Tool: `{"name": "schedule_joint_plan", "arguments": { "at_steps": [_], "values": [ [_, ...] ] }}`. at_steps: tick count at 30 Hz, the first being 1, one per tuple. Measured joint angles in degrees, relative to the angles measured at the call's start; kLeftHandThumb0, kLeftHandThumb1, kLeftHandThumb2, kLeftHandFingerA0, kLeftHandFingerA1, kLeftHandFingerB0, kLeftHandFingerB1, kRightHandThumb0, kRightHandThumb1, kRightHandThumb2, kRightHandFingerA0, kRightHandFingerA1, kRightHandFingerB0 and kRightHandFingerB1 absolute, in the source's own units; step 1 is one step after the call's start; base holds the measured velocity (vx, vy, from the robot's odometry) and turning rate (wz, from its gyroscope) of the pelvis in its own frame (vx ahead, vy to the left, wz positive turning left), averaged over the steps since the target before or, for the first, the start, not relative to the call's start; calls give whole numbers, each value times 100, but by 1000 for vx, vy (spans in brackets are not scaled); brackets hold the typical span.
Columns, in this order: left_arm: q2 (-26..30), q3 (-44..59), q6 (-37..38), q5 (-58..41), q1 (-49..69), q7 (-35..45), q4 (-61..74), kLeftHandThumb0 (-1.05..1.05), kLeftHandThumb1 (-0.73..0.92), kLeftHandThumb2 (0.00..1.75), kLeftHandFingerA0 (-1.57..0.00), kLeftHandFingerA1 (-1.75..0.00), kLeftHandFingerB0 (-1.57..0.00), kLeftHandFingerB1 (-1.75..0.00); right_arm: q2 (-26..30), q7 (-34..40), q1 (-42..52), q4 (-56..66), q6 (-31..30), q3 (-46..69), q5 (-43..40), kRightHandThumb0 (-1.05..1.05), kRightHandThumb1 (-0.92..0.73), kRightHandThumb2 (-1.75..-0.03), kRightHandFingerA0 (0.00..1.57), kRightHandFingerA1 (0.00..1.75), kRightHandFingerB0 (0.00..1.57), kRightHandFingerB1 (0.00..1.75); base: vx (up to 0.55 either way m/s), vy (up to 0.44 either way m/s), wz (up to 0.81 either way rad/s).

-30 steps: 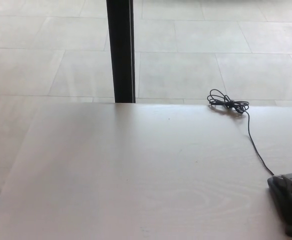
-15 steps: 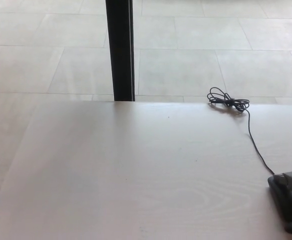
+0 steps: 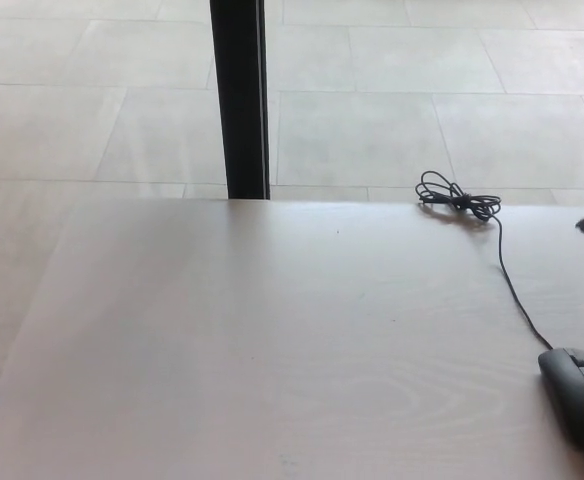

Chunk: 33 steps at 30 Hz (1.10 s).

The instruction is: The robot uses its right fingers to click on the left button of the black mouse placed on the table.

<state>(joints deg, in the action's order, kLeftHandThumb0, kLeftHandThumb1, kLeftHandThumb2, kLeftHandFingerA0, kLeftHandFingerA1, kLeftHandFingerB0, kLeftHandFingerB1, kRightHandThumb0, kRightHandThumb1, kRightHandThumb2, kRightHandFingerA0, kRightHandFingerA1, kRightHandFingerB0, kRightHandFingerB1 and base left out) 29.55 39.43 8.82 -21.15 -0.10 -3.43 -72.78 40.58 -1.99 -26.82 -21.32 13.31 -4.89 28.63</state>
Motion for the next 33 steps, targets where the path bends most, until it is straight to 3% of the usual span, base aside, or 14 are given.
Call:
{"name": "schedule_joint_plan", "arguments": {
  "at_steps": [4, 9, 11, 12, 19, 20, 21, 23, 24, 26, 27, 30, 31, 33],
  "values": [
    [0, -10, 0, 2, 39, -1, -2, -59, 57, 57, -89, -78, -65, -54, 105, -165, -68, 86, -68, 649, -307, -64, -77, -63, 53, 40, 56, 40, 0, 0, 0],
    [0, -19, 0, 1, 75, -1, -4, -58, 57, 57, -91, -77, -65, -53, 310, -274, 196, 125, -153, 1583, -675, -75, -67, -107, 49, 56, 49, 53, 0, 0, 0],
    [-1, -22, 0, 1, 91, -1, -5, -58, 57, 57, -91, -77, -65, -53, 391, -299, 449, 123, -188, 1960, -802, -75, -67, -107, 49, 56, 49, 53, 0, 0, 0],
    [-1, -28, 0, 3, 99, -2, -6, -57, 57, 57, -92, -82, -65, -53, 415, -313, 563, 119, -203, 2112, -856, -72, -77, -64, 56, 44, 59, 40, 0, 0, 0],
    [-2, -59, 0, 6, 135, -4, -6, -60, 56, 57, -84, -73, -60, -53, 445, -328, 1723, -320, -233, 3362, -1316, -67, -75, -68, 53, 48, 46, 39, 0, 0, 0],
    [-2, -61, 0, 6, 148, -8, -9, -62, 58, 57, -87, -71, -63, -53, 413, -310, 1957, -480, -246, 3560, -1400, -64, -64, -97, 70, 79, 38, 52, 0, 0, 0],
    [-2, -68, 0, 8, 156, -12, -10, -61, 57, 57, -86, -70, -62, -53, 373, -293, 2066, -585, -253, 3669, -1452, -63, -77, -65, 73, 144, 40, 38, 0, 0, 0],
    [-3, -78, 0, 12, 167, -12, -16, -61, 56, 57, -88, -74, -60, -52, 195, -252, 2254, -925, -263, 3906, -1597, -69, -62, -96, 101, 135, 32, 51, 0, 0, 0],
    [-5, -78, 0, 12, 164, -12, -16, -68, 46, 88, -84, -78, -57, -64, 112, -246, 2293, -1067, -272, 3984, -1662, -58, -77, -63, 88, 164, 39, 39, 0, 0, 0],
    [-12, -72, 0, 9, 149, -11, -16, -64, 56, 57, -83, -73, -61, -53, -96, -232, 2353, -1406, -288, 4191, -1828, -63, -62, -97, 109, 137, 39, 55, 0, 0, 0],
    [-14, -74, 0, 10, 147, -11, -16, -64, 56, 57, -81, -69, -60, -52, -240, -215, 2387, -1534, -293, 4297, -1916, -64, -70, -66, 80, 119, 44, 42, 0, 0, 0],
    [-19, -77, 0, 11, 156, -12, -14, -61, 57, 57, -85, -73, -56, -52, -609, -130, 2423, -1909, -291, 4506, -2129, -55, -77, -64, 88, 112, 50, 41, 0, 0, 0],
    [-20, -76, 0, 10, 158, -12, -14, -66, 46, 89, -84, -80, -51, -63, -708, -106, 2424, -2017, -288, 4559, -2183, -56, -77, -62, 92, 80, 51, 40, 0, 0, 0],
    [-25, -73, 0, 8, 153, -12, -13, -62, 57, 58, -84, -71, -57, -52, -1021, -33, 2424, -2343, -288, 4693, -2340, -54, -76, -63, 87, 57, 52, 40, 0, 0, 0]
  ]
}}
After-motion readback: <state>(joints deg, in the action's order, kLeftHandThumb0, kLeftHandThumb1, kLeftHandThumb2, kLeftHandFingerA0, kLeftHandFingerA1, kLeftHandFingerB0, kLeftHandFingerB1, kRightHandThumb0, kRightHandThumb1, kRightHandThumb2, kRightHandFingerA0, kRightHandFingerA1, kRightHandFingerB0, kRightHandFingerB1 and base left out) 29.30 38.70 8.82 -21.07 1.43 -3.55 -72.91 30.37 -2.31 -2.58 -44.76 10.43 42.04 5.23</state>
